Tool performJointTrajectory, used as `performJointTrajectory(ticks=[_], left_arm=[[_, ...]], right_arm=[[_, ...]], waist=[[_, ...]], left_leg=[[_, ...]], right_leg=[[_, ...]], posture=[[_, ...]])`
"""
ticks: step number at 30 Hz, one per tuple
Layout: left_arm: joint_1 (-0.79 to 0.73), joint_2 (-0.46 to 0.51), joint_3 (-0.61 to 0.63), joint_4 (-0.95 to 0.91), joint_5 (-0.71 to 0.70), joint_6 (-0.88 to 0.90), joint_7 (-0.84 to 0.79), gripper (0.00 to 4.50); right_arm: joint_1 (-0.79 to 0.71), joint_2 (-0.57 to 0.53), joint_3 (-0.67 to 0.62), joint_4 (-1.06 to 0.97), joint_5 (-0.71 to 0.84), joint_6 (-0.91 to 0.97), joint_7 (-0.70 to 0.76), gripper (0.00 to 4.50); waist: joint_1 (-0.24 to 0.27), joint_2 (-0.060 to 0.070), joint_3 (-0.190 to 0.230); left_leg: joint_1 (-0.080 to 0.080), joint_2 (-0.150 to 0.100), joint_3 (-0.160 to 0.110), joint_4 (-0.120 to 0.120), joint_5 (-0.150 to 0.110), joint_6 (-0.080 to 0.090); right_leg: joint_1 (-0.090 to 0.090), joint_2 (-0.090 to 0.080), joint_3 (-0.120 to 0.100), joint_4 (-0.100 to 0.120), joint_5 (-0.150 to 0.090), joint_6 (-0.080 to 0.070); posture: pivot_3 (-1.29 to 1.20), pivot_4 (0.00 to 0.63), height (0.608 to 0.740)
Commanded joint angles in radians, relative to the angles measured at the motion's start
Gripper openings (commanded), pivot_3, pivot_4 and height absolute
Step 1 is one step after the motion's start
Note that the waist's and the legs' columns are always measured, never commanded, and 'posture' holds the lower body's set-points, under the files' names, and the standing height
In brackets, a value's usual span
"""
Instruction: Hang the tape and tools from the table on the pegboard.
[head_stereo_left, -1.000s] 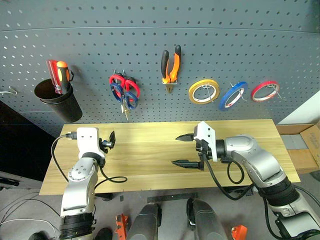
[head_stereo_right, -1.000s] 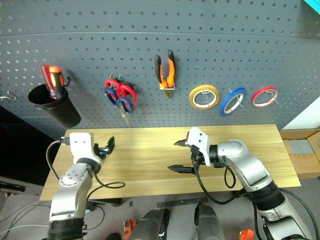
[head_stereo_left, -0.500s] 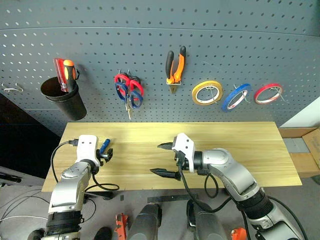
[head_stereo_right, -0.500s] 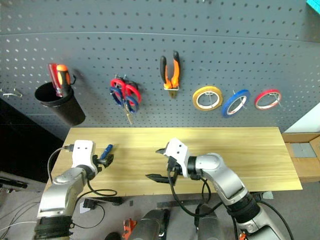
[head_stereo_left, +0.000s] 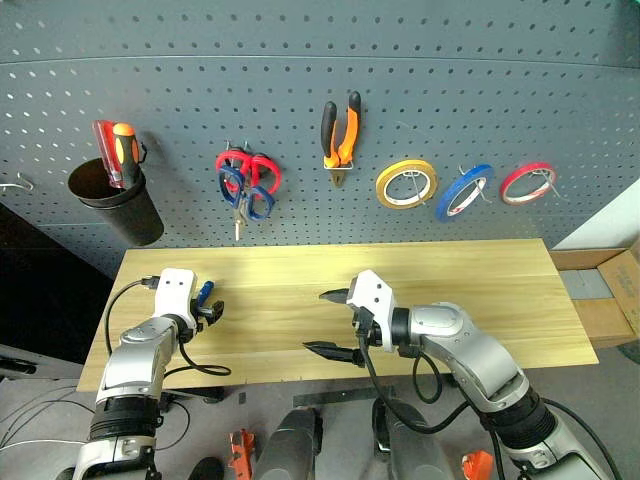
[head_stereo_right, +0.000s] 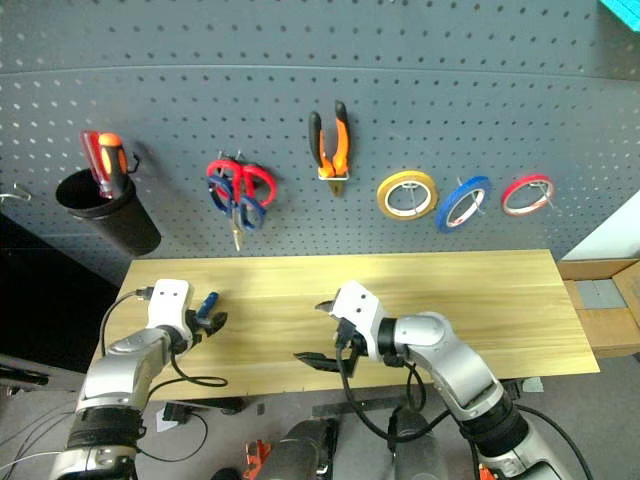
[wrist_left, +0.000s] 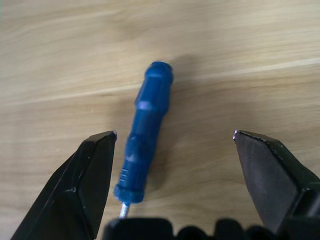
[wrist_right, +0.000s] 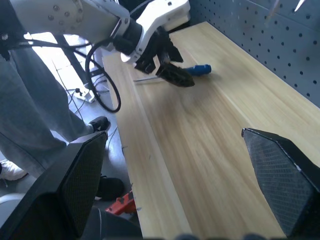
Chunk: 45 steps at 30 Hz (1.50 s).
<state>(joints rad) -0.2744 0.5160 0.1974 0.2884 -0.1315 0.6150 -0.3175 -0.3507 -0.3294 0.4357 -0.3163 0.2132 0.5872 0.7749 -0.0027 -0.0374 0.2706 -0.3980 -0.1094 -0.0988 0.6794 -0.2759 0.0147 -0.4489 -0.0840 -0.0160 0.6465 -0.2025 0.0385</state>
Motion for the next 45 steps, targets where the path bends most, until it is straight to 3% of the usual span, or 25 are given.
performJointTrajectory(ticks=[1, 9, 16, 19, 20, 25, 27, 29, 32, 36, 45], left_arm=[[-0.015, 0.03, -0.008, 0.04, 0.017, 0.014, -0.014, 4.03], [-0.093, 0.002, -0.05, 0.228, 0.041, -0.016, -0.019, 4.03], [-0.071, 0.002, -0.05, 0.215, 0.035, -0.008, -0.02, 1.69], [0.017, -0.001, 0.004, 0.029, -0.021, -0.021, -0.043, 0.65], [0.057, 0.0, 0.011, -0.051, -0.027, -0.028, -0.042, 0.52], [0.248, -0.031, 0.052, -0.401, -0.071, -0.112, -0.052, 0.52], [0.347, -0.068, 0.066, -0.578, -0.067, -0.263, -0.05, 0.52], [0.42, -0.136, 0.075, -0.751, -0.022, -0.395, 0.026, 0.52], [0.442, -0.192, 0.069, -0.893, 0.023, -0.413, 0.103, 0.52], [0.352, -0.177, 0.085, -0.903, 0.077, -0.462, 0.145, 0.52], [-0.096, -0.012, 0.166, -0.791, 0.074, -0.441, 0.157, 0.52]], right_arm=[[0.004, 0.0, -0.005, -0.053, 0.011, 0.009, -0.009, 4.5], [0.004, -0.007, -0.014, -0.08, 0.017, 0.038, -0.026, 4.5], [0.009, -0.024, -0.019, -0.09, 0.017, 0.049, -0.034, 4.5], [-0.014, -0.024, -0.024, -0.053, 0.011, 0.025, -0.026, 4.5], [-0.027, -0.022, -0.023, -0.036, 0.008, 0.012, -0.02, 4.5], [-0.077, -0.005, -0.031, 0.015, 0.038, -0.028, 0.032, 4.5], [-0.097, -0.015, -0.048, 0.0, 0.075, -0.042, 0.087, 4.5], [-0.133, -0.036, -0.068, -0.027, 0.107, -0.072, 0.149, 4.5], [-0.204, -0.004, -0.135, -0.025, 0.181, -0.076, 0.162, 4.5], [-0.277, 0.023, -0.169, -0.024, 0.228, -0.068, 0.171, 4.5], [-0.321, 0.031, -0.146, -0.005, 0.217, -0.097, 0.195, 4.5]], waist=[[0.0, 0.0, 0.0], [0.001, 0.002, 0.004], [-0.006, 0.004, 0.004], [-0.023, 0.004, 0.004], [-0.027, 0.004, 0.004], [-0.024, 0.004, 0.004], [-0.02, 0.004, 0.004], [-0.006, 0.004, 0.004], [0.014, 0.004, 0.004], [0.028, 0.005, 0.003], [0.043, 0.003, 0.002]], left_leg=[[0.0, 0.0, 0.0, 0.0, 0.0, 0.0], [0.0, 0.0, -0.001, 0.0, 0.0, 0.0], [0.002, 0.0, 0.0, -0.001, 0.0, 0.0], [0.002, 0.0, 0.0, -0.001, 0.0, 0.0], [0.002, 0.0, 0.0, -0.001, 0.0, 0.0], [0.001, 0.0, -0.001, -0.002, 0.0, 0.0], [0.001, 0.0, 0.0, -0.002, 0.0, 0.0], [0.0, 0.0, -0.001, -0.002, 0.0, 0.0], [-0.001, 0.0, -0.001, -0.002, 0.0, 0.0], [0.002, 0.001, -0.002, -0.002, -0.002, 0.003], [-0.001, 0.0, -0.003, -0.001, 0.0, -0.001]], right_leg=[[0.0, 0.0, 0.0, 0.0, 0.0, 0.0], [0.0, 0.0, 0.0, 0.0, 0.0, 0.0], [0.002, -0.001, 0.0, 0.0, 0.0, 0.0], [0.002, -0.001, 0.001, 0.0, 0.0, 0.0], [0.002, -0.001, 0.001, -0.001, 0.0, 0.0], [0.002, -0.001, 0.0, -0.001, 0.0, 0.0], [0.002, -0.001, 0.0, -0.002, 0.0, 0.0], [0.002, -0.001, 0.0, -0.004, 0.0, 0.0], [0.002, -0.001, -0.001, -0.004, 0.0, 0.0], [0.004, 0.0, -0.002, -0.003, 0.0, 0.0], [0.002, 0.0, -0.004, -0.003, 0.0, 0.0]], posture=[[-0.01, 0.305, 0.74], [-0.02, 0.324, 0.74], [-0.03, 0.318, 0.74], [-0.02, 0.301, 0.74], [-0.01, 0.292, 0.74], [0.03, 0.262, 0.74], [0.05, 0.254, 0.74], [0.07, 0.245, 0.74], [0.09, 0.244, 0.74], [0.1, 0.239, 0.74], [0.1, 0.213, 0.74]])
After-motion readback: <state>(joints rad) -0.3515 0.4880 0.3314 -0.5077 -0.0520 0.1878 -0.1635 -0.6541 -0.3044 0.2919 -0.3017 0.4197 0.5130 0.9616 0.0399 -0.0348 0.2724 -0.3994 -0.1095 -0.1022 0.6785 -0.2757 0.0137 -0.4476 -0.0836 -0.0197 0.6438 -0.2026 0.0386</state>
